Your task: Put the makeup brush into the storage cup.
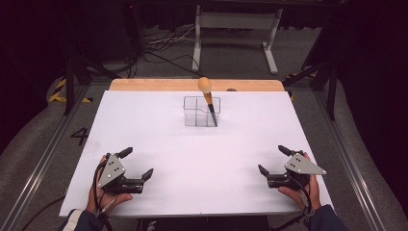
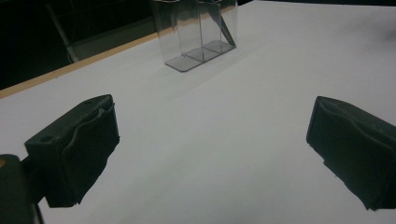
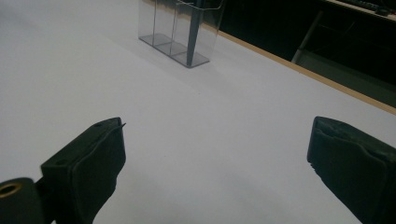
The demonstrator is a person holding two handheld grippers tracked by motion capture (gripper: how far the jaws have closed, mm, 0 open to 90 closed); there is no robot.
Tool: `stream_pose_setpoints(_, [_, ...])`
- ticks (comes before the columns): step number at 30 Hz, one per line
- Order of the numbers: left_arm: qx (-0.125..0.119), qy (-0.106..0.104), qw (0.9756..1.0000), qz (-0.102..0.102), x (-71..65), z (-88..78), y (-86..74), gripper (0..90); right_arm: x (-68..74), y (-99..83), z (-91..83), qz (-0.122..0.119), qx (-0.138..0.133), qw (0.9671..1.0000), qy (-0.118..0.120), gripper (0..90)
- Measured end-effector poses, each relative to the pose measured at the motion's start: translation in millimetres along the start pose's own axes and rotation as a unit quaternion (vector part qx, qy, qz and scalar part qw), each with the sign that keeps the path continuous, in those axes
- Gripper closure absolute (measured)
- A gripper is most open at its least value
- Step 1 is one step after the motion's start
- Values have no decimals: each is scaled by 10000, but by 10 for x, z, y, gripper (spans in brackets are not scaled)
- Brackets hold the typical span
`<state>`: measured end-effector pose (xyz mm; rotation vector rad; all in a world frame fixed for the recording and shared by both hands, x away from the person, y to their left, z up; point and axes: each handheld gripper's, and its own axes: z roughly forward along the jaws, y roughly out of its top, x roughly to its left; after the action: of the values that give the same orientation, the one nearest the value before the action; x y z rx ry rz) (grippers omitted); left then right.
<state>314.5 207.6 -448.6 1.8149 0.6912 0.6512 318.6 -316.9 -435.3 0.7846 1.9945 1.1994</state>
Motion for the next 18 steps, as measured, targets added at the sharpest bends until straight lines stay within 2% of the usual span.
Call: stream_pose_setpoints(18, [-12,9,10000,18,-1,34,8,32,15,0,11,20,-5,10000,79,50])
